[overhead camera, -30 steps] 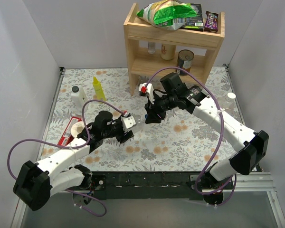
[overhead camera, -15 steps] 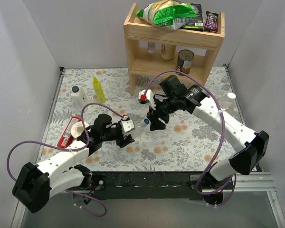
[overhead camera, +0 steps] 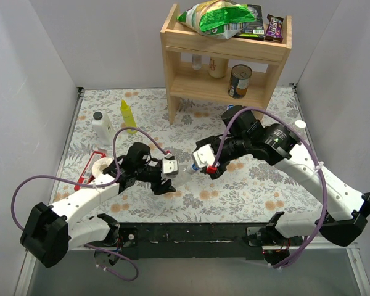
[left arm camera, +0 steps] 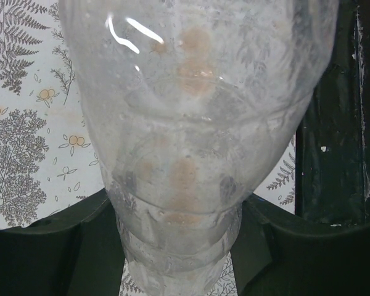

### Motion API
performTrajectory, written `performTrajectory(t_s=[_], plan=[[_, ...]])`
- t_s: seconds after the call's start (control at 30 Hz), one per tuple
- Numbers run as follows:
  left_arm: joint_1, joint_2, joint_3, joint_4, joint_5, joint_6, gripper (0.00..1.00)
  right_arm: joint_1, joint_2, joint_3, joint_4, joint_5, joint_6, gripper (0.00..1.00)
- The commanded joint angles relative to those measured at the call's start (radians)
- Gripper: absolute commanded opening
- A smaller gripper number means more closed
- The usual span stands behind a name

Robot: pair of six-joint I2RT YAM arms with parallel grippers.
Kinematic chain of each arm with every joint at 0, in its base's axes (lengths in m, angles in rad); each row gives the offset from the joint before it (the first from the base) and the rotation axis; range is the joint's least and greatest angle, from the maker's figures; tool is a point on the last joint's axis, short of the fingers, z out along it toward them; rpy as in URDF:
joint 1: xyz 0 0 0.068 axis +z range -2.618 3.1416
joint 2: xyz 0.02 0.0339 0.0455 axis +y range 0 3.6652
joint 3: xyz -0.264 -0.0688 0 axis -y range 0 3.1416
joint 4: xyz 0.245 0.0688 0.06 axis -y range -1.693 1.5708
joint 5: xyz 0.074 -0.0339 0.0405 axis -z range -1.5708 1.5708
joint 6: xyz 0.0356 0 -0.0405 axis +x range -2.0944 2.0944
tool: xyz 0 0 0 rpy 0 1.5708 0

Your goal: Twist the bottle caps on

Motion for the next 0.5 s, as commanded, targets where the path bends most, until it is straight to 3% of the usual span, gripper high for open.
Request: performTrajectory(t_s=[0.0, 0.2, 0.47], plan=[[-0.002, 0.001, 0.043, -0.035, 0.036, 0.055, 0.00, 0.034, 0.024, -0.022, -0.074, -0.031, -0.204, 0.66], [-0.002, -0.001, 0.048, -0.039, 0.039, 0.060, 0.00, 0.049, 0.042, -0.027, -0.141, -0.028, -0.289, 0.65], [-0.002, 0.001, 0.062, -0.036, 0.046, 0.066, 0.00, 0.065, 0.053, -0.051, -0.109, -0.017, -0.291, 0.63]])
